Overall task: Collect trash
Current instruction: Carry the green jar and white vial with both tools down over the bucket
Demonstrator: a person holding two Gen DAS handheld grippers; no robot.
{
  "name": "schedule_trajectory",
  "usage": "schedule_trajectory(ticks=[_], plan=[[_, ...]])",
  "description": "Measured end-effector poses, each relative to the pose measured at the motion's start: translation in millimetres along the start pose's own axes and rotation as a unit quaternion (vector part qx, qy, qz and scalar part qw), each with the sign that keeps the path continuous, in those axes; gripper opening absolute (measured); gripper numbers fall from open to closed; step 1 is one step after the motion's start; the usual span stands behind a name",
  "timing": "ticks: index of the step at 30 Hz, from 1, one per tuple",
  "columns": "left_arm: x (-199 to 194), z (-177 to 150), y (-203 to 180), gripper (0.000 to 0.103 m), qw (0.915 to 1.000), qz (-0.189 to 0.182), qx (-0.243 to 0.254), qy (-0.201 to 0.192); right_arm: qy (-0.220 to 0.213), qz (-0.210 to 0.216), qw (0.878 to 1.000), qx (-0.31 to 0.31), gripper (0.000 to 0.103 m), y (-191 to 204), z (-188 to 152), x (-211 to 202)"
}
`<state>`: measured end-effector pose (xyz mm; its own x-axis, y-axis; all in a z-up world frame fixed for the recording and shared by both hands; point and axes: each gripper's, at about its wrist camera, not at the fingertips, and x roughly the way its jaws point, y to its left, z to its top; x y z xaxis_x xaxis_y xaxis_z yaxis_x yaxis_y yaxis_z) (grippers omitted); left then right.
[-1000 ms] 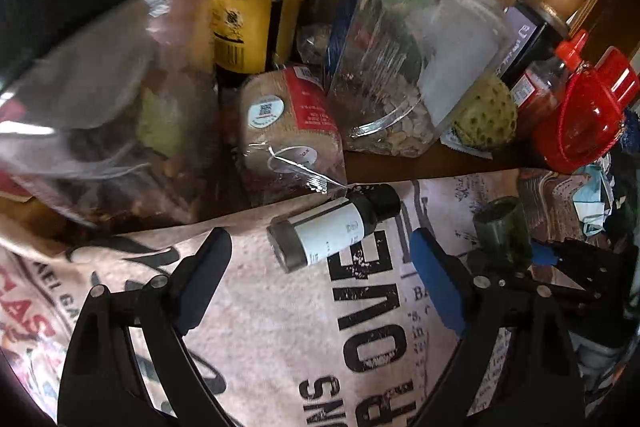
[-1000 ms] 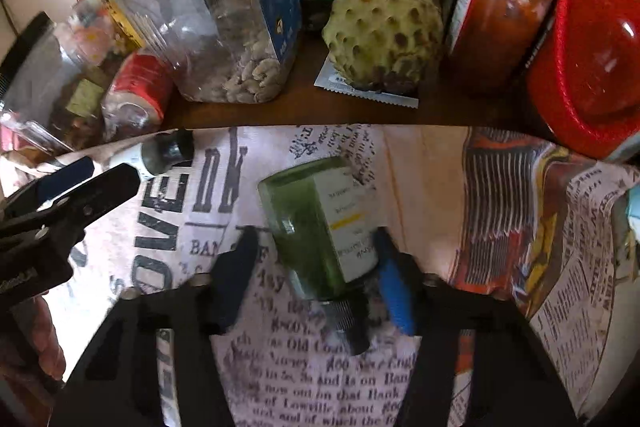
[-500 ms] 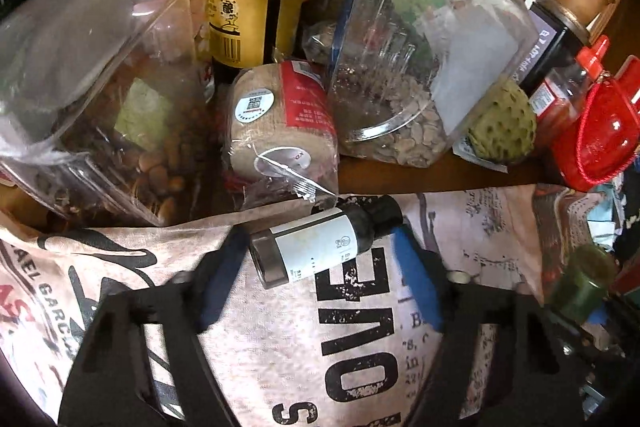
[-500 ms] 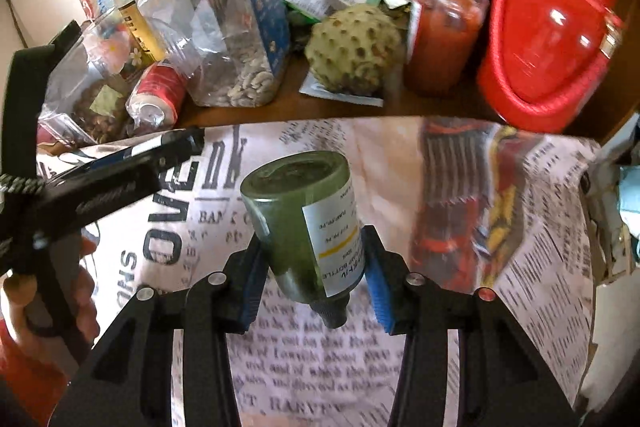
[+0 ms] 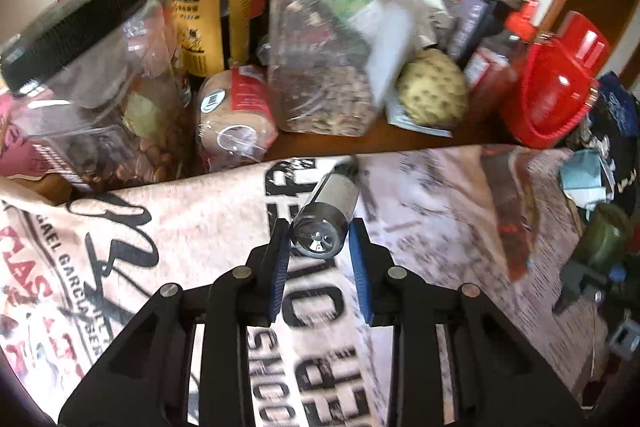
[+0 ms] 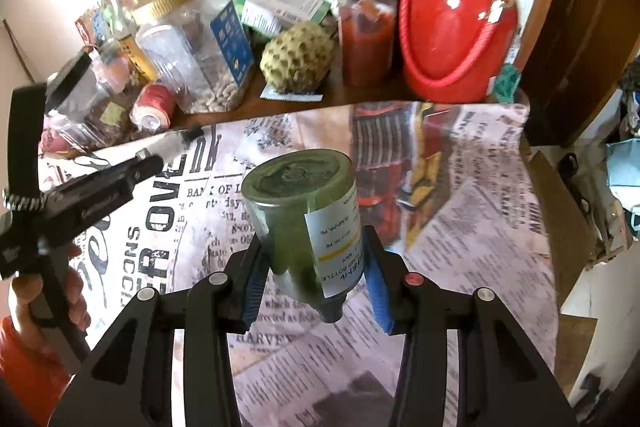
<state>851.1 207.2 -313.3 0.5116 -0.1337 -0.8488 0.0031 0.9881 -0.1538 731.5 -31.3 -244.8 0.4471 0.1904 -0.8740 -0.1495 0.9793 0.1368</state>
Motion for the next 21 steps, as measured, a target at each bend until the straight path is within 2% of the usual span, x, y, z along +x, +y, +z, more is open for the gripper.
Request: schedule_trajectory(ticks=[4, 11, 21], plan=[[-31.5, -8.0, -21.1, 0.028, 0.9997, -0.007, 0.023, -0.011, -0.015, 0.0, 1.0, 0.002, 0.041, -6.7, 4.8, -13.0], [-94.7, -17.3, -43.7, 0.027, 0.9986, -0.017, 0.034, -0.037, -0.052, 0.008, 0.999, -0.002, 0.04, -13.8, 6.3, -52.9], [-199.2, -40.0, -97.4, 0.027, 0.9918, 0.011, 0.015, -0.126, -0.111, 0.041, 0.992, -0.04, 0.04, -33.6, -15.7, -124.9]])
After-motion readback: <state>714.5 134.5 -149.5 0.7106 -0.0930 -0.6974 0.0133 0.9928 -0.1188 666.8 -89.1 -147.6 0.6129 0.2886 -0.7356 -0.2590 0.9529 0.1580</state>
